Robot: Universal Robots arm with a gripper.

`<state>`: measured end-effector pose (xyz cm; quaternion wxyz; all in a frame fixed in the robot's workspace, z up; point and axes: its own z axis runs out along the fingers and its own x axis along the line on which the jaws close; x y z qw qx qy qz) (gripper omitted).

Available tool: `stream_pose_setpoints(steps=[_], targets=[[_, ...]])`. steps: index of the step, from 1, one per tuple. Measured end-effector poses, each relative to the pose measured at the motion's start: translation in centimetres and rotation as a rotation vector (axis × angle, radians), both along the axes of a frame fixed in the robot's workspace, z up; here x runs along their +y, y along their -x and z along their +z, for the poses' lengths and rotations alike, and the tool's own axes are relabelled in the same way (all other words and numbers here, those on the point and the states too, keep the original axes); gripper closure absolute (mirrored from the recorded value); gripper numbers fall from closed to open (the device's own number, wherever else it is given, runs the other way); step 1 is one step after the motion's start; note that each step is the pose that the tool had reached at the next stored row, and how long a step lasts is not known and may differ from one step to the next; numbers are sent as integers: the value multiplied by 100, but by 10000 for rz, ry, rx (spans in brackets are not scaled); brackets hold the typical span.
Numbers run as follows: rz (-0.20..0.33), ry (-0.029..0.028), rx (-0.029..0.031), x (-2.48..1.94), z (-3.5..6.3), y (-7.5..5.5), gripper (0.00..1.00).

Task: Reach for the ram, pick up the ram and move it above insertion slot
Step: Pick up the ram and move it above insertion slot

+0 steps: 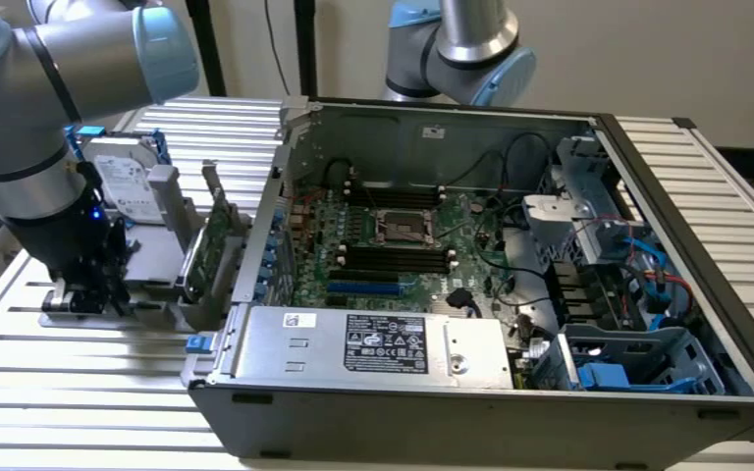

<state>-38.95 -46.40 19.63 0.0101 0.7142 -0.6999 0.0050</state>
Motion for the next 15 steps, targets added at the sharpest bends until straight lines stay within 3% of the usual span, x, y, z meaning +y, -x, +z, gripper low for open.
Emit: stream_pose_setpoints(steps=[2, 4, 15], targets=[[-1, 1, 9, 1, 2, -1, 73], [0, 1, 22, 0, 1, -2, 86], [0, 1, 175, 1, 25, -7, 86]])
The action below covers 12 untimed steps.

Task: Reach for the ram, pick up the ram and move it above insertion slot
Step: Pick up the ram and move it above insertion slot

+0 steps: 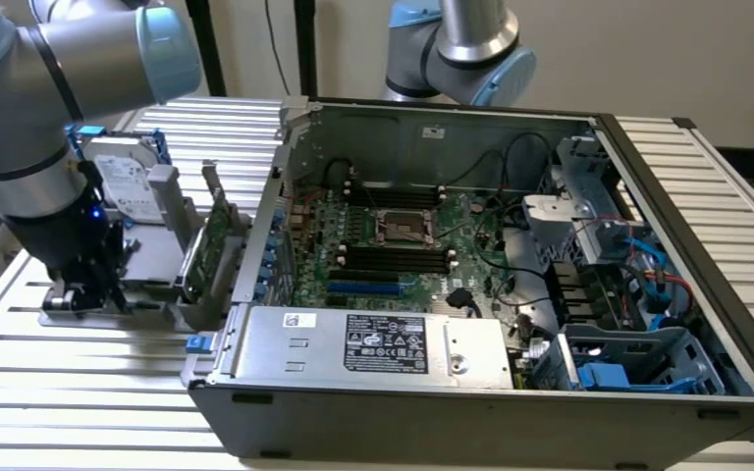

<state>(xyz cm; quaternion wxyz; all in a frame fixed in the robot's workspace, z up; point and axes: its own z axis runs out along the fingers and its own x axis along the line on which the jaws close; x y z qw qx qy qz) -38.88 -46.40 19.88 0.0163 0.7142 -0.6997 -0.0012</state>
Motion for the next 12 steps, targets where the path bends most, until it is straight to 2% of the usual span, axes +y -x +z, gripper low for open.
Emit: stream_pose_setpoints(steps=[5, 12], targets=[[-1, 1, 33, 0, 76, -2, 86], [2, 1, 35, 2, 367, -5, 86]])
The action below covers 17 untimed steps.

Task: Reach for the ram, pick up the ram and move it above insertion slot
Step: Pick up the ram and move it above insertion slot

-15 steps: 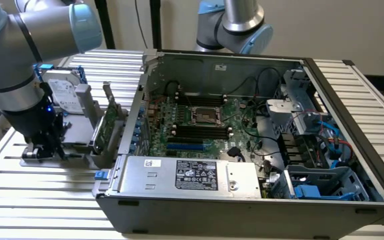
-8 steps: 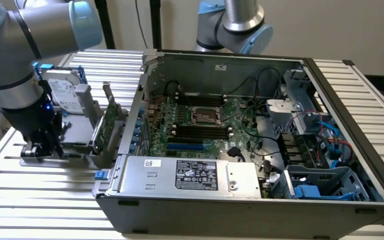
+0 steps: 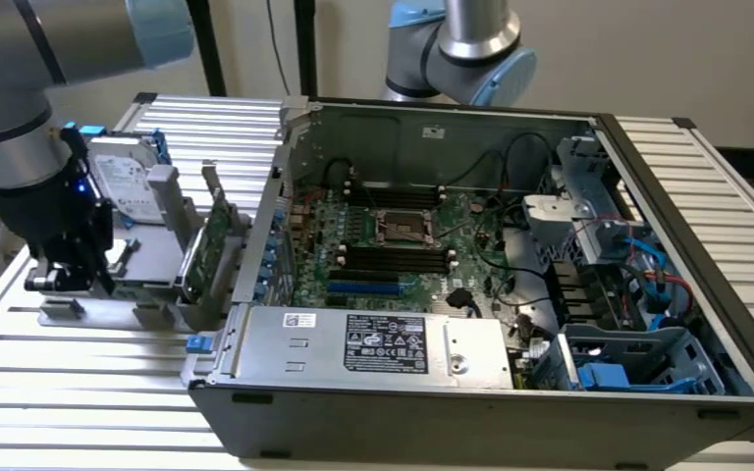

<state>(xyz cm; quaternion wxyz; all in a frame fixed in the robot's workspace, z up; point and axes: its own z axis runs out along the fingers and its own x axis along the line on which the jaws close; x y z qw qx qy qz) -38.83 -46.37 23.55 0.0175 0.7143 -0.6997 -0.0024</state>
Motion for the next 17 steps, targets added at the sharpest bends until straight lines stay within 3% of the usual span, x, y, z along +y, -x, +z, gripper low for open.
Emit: stream_pose_setpoints(steps=[6, 17], targets=[[13, -1, -1, 3, 271, -24, 86], [231, -13, -1, 3, 770, -186, 86]])
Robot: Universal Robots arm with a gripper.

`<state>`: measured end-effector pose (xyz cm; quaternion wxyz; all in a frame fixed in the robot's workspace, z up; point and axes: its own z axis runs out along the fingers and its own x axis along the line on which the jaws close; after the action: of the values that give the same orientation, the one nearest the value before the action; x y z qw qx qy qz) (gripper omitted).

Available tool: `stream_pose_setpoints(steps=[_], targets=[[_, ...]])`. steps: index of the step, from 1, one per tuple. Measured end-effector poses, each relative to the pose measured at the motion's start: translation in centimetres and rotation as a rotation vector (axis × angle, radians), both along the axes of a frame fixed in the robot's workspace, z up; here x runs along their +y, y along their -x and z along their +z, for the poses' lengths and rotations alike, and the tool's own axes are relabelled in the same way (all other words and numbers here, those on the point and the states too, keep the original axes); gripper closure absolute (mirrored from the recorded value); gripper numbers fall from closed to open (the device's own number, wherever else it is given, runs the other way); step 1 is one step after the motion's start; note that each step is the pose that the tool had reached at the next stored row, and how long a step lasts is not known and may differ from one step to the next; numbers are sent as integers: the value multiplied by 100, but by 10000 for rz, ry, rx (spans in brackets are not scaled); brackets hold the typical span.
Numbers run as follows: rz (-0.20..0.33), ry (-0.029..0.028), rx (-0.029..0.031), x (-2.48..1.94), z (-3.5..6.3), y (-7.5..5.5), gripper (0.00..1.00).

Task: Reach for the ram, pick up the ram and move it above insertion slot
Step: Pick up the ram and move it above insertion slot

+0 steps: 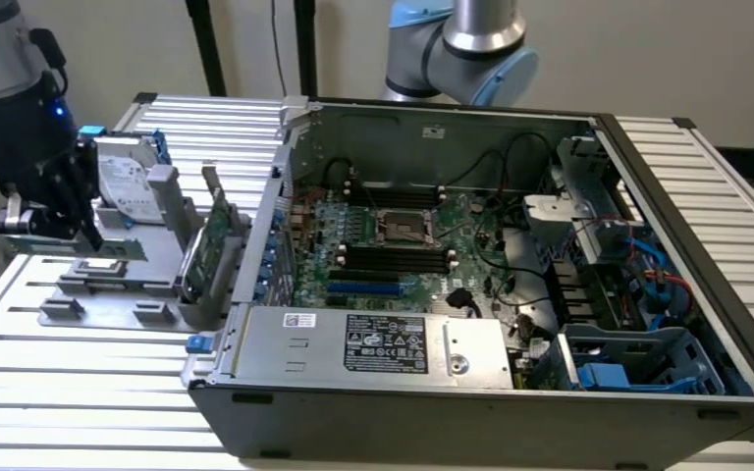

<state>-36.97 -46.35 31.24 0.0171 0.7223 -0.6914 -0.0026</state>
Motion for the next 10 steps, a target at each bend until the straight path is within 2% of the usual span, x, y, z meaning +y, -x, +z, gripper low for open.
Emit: stream_pose_setpoints(steps=[6, 10], targets=[[48, -5, 3, 1, 273, -150, 86], [61, -20, 29, 0, 437, -309, 86]])
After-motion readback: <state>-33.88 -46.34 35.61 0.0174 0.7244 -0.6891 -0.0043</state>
